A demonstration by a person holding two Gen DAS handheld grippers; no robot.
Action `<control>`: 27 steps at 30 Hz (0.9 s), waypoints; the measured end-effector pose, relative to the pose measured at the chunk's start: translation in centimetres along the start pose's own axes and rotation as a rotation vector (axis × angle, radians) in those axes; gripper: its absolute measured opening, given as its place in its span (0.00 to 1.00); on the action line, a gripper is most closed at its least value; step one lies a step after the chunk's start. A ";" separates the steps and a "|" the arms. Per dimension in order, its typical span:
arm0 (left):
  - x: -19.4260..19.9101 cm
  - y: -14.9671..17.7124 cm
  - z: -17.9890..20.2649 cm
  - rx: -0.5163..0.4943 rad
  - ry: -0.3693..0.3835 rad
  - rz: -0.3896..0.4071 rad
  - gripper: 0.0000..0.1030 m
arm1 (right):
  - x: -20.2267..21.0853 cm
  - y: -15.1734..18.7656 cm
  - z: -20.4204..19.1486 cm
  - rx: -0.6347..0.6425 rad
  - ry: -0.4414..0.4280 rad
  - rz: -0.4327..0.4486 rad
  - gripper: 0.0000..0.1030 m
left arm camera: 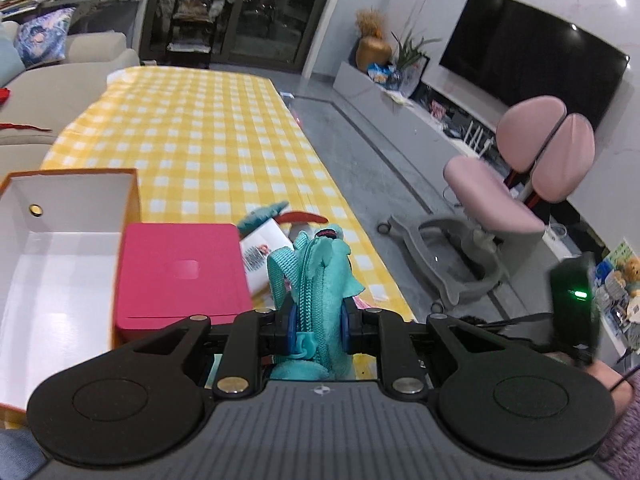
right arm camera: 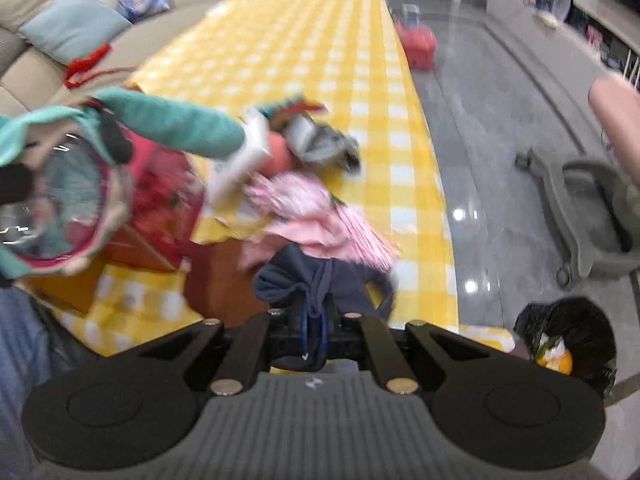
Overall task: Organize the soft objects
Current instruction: 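Close the left tool on the teal plush while the right tool grips the navy headband, then carry both items into the white storage box and open both tools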
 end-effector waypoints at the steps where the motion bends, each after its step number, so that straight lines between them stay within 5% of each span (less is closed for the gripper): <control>1: 0.5 0.0 -0.3 0.005 -0.005 0.009 0.22 | 1.2 0.0 -0.6 0.010 -0.011 0.023 0.03; 8: 4.2 0.0 -2.4 0.040 -0.085 0.065 0.22 | 7.6 -0.7 -6.6 0.107 -0.134 0.142 0.03; 15: 7.3 -0.1 -5.3 0.053 -0.210 0.106 0.22 | 9.7 -1.5 -13.3 0.215 -0.244 0.218 0.03; 27: 8.4 0.3 -11.6 0.103 -0.369 0.057 0.21 | 7.1 -2.4 -22.7 0.313 -0.396 0.167 0.03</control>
Point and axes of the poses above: each gripper's, at about its wrist camera, not at the fingertips, and x roughly against the way its jaws point, z to its right, y to its underside, the point moved 1 cm from there along -x, roughly the way its jaws point, and after that the axes turned 15 degrees about -x, right-handed, at the moved point
